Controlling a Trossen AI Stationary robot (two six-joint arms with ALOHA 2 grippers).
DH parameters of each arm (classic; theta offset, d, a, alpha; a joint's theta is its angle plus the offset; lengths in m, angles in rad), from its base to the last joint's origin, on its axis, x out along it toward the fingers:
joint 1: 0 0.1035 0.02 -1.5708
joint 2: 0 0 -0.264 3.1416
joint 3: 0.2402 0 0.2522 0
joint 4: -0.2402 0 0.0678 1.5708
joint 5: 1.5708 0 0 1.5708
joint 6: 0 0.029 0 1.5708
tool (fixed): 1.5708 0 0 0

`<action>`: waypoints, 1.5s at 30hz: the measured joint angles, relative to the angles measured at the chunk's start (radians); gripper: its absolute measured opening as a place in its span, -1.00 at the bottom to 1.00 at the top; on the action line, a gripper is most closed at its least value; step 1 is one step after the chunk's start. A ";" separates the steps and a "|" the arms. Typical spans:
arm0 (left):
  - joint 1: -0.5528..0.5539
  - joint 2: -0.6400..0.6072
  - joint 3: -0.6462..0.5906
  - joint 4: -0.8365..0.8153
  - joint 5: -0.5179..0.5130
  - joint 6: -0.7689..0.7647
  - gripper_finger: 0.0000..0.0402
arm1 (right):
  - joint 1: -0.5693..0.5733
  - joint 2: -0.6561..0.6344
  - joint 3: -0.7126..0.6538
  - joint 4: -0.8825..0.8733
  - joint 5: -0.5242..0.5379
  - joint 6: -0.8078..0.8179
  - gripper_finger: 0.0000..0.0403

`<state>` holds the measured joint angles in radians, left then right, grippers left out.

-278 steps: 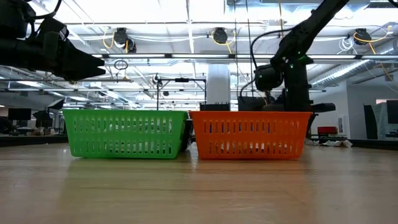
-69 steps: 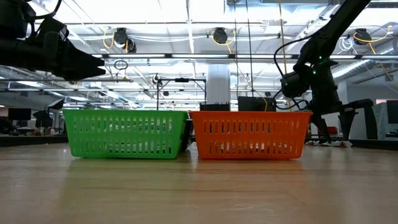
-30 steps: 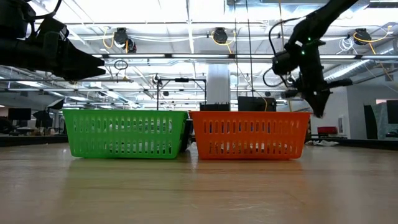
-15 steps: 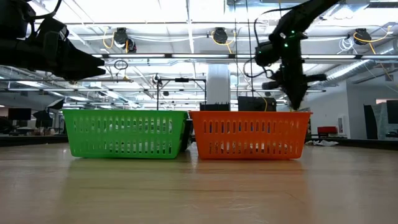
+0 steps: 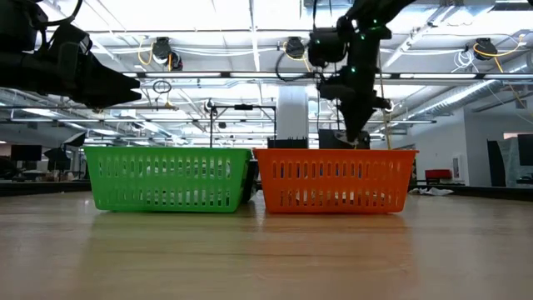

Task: Pick & Place First Aid Supplies
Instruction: Put the alcohol pad into the blue bin

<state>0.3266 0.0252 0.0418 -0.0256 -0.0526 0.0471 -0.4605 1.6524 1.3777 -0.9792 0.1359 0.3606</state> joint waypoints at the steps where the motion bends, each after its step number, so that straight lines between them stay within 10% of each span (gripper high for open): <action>1: 0.000 0.000 0.000 0.000 0.000 0.000 0.82 | 0.026 0.000 0.000 0.013 -0.013 -0.008 -1.00; 15: 0.000 0.000 0.000 0.000 0.000 0.000 0.82 | 0.323 0.000 0.000 0.096 -0.126 -0.043 -1.00; 45: 0.000 0.000 0.000 0.000 0.000 0.000 0.82 | 0.371 0.274 -0.001 0.208 -0.136 -0.044 -0.95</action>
<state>0.3267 0.0250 0.0417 -0.0257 -0.0525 0.0471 -0.0898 1.9266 1.3769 -0.7711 0.0002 0.3168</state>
